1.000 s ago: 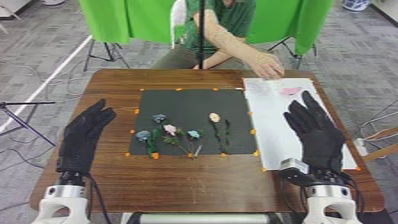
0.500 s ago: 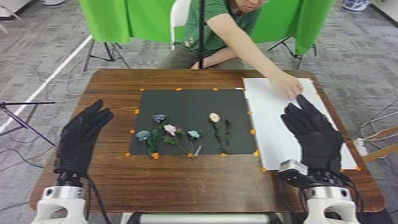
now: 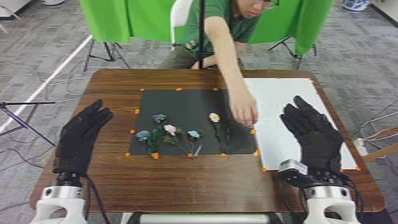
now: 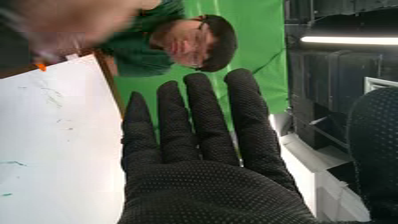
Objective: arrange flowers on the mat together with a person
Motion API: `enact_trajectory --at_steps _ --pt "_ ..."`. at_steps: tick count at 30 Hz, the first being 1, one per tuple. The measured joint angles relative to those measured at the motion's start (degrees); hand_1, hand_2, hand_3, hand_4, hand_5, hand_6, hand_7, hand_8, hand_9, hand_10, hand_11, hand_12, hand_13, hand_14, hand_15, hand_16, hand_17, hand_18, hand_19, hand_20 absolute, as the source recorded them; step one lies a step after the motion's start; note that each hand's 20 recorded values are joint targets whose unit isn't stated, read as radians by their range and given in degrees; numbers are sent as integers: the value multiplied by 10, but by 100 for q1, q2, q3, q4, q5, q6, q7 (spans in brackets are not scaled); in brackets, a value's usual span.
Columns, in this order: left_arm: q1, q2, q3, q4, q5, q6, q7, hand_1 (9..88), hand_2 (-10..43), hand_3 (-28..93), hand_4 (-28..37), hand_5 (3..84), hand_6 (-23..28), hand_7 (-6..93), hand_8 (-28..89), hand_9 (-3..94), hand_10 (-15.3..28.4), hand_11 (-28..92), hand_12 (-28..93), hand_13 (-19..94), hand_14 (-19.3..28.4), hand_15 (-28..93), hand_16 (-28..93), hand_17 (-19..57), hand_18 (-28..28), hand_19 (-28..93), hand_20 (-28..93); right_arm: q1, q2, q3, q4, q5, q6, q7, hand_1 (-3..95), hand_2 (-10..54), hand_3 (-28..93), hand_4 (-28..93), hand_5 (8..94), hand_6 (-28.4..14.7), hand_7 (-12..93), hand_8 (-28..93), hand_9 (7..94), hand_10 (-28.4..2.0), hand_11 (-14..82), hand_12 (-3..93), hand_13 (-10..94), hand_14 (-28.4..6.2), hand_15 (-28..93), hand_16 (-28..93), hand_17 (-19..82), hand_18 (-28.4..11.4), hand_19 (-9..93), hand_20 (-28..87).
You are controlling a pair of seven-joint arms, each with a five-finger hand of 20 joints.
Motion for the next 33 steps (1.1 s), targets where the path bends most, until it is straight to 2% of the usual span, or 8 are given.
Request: enact_trajectory --at_steps 33 --pt "4 7 -37 4 -12 -43 -8 239 -38 664 -226 424 31 119 -56 425 126 127 148 336 156 92 33 33 103 9 145 5 -11 131 -9 -96 -171 30 63 52 790 -184 447 -19 98 -88 426 -155 45 104 295 -131 84 141 143 -122 75 264"
